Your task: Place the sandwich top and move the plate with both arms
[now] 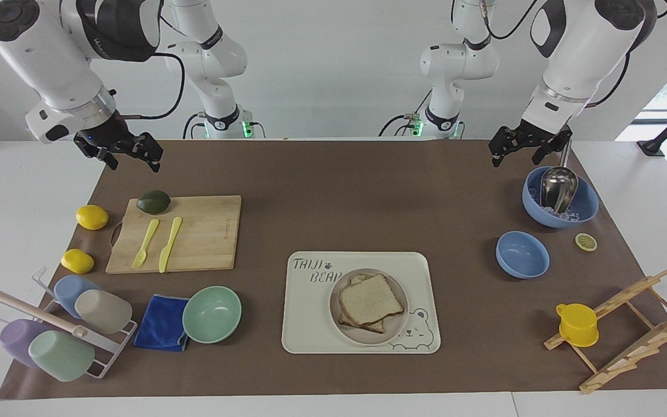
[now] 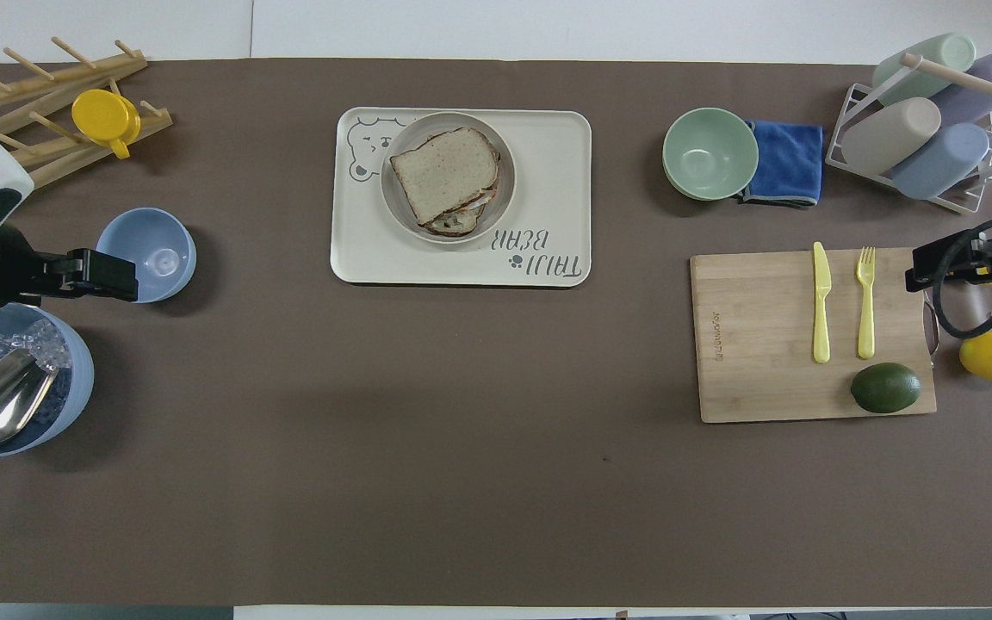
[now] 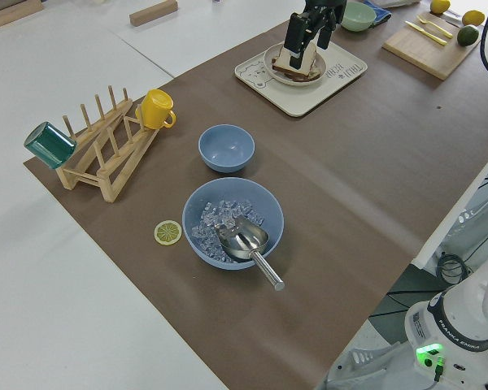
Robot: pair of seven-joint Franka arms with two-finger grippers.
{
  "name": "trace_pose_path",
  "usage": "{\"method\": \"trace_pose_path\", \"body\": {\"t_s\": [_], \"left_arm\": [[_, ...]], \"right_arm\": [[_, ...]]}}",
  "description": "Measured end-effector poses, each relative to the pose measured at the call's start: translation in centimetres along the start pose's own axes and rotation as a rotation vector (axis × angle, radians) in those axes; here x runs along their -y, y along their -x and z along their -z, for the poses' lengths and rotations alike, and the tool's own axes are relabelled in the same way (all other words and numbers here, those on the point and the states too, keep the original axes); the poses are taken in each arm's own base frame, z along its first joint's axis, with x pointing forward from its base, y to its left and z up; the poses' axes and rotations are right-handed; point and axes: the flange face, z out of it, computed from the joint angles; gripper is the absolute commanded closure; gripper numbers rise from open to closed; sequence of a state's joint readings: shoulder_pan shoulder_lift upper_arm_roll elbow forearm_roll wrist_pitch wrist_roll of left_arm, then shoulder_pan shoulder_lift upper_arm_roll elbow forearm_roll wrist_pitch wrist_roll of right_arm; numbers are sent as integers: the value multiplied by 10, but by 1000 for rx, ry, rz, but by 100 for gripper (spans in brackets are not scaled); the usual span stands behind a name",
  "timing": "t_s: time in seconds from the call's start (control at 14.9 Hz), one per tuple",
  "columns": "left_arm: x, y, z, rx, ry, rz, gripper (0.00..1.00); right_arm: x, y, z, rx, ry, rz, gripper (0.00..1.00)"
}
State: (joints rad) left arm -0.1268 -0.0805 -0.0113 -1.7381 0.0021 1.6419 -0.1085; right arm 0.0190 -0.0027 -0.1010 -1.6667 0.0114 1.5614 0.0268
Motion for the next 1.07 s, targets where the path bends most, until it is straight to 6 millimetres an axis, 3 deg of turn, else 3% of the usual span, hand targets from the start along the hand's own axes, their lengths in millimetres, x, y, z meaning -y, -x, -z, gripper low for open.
{"method": "trace_pose_path", "body": {"t_s": [0.4, 1.07], "left_arm": [[0, -9, -9, 25, -6, -6, 0], [-2, -9, -6, 20, -6, -9, 0]], "right_arm": [[0, 0, 0, 0, 0, 0, 0], [0, 0, 0, 0, 0, 0, 0]]}}
